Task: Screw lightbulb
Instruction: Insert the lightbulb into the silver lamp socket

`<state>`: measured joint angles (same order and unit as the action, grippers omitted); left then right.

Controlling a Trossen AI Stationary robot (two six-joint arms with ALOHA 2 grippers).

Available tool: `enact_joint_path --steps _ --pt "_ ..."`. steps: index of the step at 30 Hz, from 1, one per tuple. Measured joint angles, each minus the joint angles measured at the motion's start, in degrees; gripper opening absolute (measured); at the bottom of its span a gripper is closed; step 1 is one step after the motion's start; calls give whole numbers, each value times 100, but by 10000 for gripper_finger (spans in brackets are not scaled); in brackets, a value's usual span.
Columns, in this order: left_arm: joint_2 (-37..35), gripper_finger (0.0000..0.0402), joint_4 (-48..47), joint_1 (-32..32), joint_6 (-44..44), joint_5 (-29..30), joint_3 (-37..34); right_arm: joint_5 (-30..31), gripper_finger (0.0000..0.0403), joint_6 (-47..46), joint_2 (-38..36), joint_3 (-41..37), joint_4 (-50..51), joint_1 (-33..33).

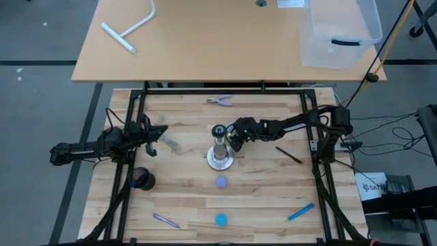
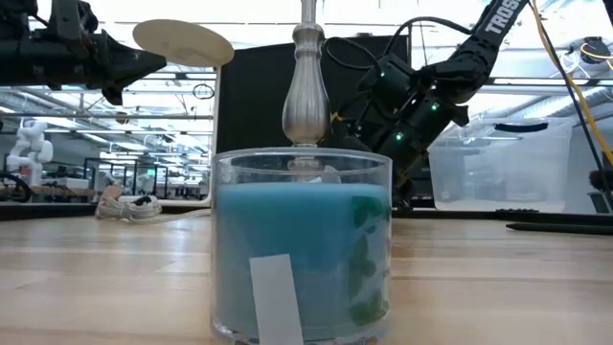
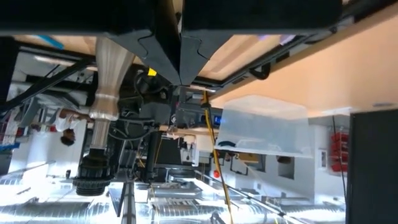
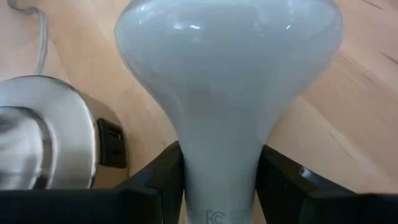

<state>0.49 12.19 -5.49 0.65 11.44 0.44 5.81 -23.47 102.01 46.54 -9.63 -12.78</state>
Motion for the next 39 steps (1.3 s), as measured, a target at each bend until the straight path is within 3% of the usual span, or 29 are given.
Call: enact_joint_path --steps 8,17,27,33,39 --pt "0 3 31 1 -260 7 0 26 152 281 -575 -11 48 -94" --pt "0 3 34 1 -270 23 1 527 152 1042 -2129 -9 47 -361" --pt "0 3 112 -1 -4 487 1 520 152 1930 -3729 0 -1119 -312" --pt "126 3 423 0 338 428 1 -27 152 1982 -3855 0 -1892 -157" --pt "702 3 1502 -1 616 4 1 -169 152 2249 -3537 -2 -2597 69"
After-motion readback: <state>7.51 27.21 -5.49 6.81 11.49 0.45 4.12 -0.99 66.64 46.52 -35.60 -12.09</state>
